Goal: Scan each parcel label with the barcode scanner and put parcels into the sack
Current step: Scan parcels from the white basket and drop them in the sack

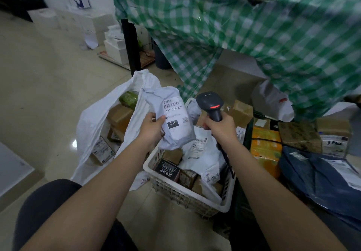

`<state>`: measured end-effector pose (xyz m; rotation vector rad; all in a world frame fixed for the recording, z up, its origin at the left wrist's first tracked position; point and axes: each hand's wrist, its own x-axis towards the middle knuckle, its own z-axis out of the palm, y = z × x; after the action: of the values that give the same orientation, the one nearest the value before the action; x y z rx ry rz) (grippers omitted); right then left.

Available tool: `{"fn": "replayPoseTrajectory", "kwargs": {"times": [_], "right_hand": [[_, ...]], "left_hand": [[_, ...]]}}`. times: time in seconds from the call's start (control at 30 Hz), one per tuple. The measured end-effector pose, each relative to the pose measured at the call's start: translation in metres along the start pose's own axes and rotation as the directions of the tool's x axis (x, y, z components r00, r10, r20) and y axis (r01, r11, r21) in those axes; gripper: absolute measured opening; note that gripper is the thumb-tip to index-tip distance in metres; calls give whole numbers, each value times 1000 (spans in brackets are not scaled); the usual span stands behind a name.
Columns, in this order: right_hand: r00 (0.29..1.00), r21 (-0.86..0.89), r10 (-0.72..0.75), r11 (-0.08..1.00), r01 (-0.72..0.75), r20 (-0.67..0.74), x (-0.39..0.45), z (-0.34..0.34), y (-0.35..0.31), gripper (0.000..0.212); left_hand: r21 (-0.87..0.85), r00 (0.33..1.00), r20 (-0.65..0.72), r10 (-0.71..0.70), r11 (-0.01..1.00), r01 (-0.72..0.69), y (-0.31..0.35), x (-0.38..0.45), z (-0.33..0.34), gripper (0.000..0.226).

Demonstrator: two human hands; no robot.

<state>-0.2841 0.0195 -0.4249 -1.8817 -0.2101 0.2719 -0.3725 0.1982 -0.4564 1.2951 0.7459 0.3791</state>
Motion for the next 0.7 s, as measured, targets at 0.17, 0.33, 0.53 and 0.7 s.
{"fn": "replayPoseTrajectory", "kwargs": {"times": [0.17,0.33,0.53,0.7], "right_hand": [[988,-2,49,999,-49,146,-20,-6,-19,8],[966,-54,38,998,-25,254,-42,-1,-30,19],[972,-83,16,997,4,235,-52,1,-38,18],[971,-83,21,997,-1,238,-56,1,-39,17]], "left_hand": [[59,1000,13,7,998,-8,12,5,-2,10],[3,999,31,28,1000,-28,21,-3,1,12],[-4,997,44,58,998,-58,26,-12,-1,17],[-8,998,31,62,998,-61,29,-14,-6,18]]}}
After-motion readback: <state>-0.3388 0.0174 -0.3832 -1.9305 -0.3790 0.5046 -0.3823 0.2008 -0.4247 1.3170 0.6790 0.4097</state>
